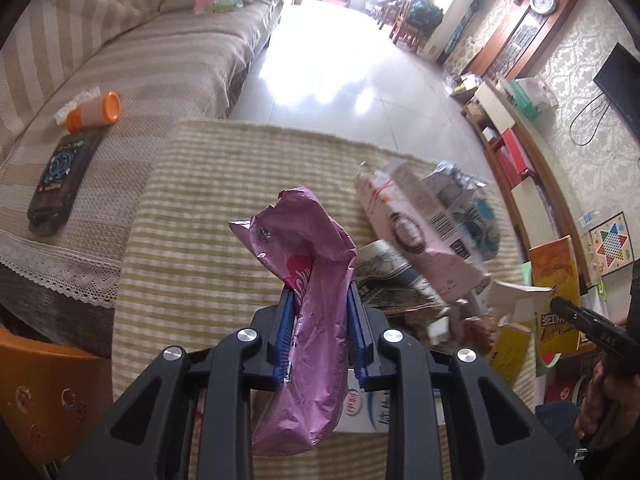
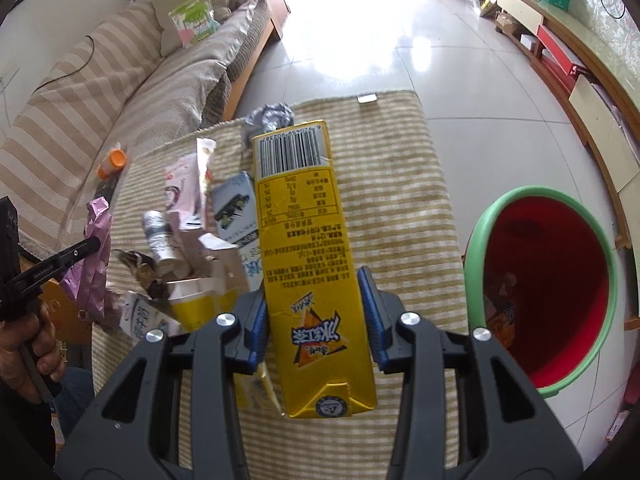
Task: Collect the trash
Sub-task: 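Grasp the yellow juice carton with the right tool while the left tool grasps the pink wrapper, then carry the yellow carton and pink wrapper over the red bucket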
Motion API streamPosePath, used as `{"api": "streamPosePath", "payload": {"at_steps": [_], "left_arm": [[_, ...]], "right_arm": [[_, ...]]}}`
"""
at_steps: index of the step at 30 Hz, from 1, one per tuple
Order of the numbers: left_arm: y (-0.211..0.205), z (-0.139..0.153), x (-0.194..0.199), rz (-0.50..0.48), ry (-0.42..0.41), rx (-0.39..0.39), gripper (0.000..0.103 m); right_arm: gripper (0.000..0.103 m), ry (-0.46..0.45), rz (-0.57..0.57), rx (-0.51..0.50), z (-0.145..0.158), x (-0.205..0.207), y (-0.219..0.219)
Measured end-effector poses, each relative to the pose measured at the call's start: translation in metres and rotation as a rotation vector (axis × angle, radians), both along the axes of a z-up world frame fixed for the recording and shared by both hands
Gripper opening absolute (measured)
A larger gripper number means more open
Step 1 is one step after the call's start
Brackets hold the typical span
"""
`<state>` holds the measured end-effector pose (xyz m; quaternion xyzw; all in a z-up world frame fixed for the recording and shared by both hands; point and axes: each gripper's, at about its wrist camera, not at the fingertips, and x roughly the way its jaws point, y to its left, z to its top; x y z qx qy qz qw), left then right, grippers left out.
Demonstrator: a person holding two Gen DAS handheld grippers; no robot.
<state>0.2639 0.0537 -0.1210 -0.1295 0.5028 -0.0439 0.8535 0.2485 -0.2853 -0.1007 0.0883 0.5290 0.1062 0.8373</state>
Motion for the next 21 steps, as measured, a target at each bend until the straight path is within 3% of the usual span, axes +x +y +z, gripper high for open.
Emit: {"api": "streamPosePath", "payload": {"at_steps": [10,21], "left_arm": [[-0.025,0.069,-0.042,-0.076,-0.140,-0.013,0.022],[-0.073,0.103,-0.079,-0.189,-0.194,-0.024,0.023]], "right_arm": [[0.039,-0.097,0.008,0.037,0.053,-0.044,0.003],[0.039,-0.170,-0.001,0.054,0.087,-0.083,-0.003]]}}
